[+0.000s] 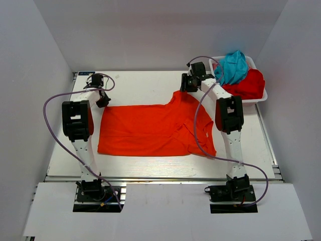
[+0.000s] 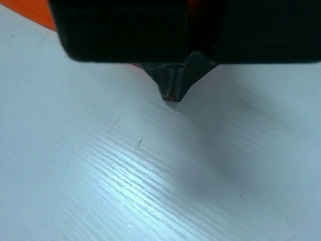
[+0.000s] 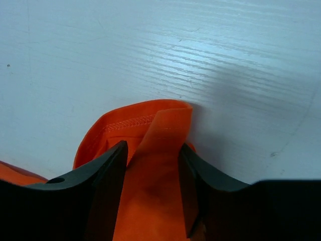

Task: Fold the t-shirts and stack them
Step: Grap the side of the flattened tshirt furthest away from the robot with both arms, then fold the other side of the tshirt into a rectangle

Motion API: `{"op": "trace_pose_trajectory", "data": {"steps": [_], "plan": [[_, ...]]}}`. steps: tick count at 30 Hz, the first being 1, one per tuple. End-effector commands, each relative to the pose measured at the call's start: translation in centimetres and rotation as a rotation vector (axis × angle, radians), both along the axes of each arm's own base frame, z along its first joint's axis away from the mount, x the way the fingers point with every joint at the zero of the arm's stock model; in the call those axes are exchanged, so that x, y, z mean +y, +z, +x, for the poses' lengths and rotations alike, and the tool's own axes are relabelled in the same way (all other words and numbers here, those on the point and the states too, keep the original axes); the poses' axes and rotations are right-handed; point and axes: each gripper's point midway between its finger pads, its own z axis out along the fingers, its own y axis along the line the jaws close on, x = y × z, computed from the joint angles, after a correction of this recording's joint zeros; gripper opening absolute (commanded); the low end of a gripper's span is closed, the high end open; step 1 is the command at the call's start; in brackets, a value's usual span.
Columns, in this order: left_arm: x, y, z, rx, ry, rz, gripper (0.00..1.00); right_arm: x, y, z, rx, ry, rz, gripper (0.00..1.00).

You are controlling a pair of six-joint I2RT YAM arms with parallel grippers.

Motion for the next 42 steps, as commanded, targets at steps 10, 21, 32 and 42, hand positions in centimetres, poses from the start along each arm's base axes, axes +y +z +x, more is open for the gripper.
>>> {"op": "trace_pose_trajectory", "data": {"steps": [10, 21, 32, 42], "plan": [[-1.3, 1.0, -0.3, -0.046, -0.088, -0.048, 0.00, 1.8, -0.5, 1.8, -0.061, 0.008, 0.059, 0.00], [-1.9, 7.5, -1.3, -0.225, -0.155, -0.014, 0.00, 2.3, 4.5, -3.5, -0.181, 0.145, 0.054, 0.00], [-1.9, 8.6, -6.3, -0.242, -0.135, -0.013, 0.00, 0.0, 10.3, -10.9, -0.320, 0.139, 0.080, 0.00], [-1.4, 9.0, -12.0, -0.263, -0.082, 0.005, 0.00, -4.3, 8.0, -20.1, -0.259, 0.062, 0.033, 0.00]]}}
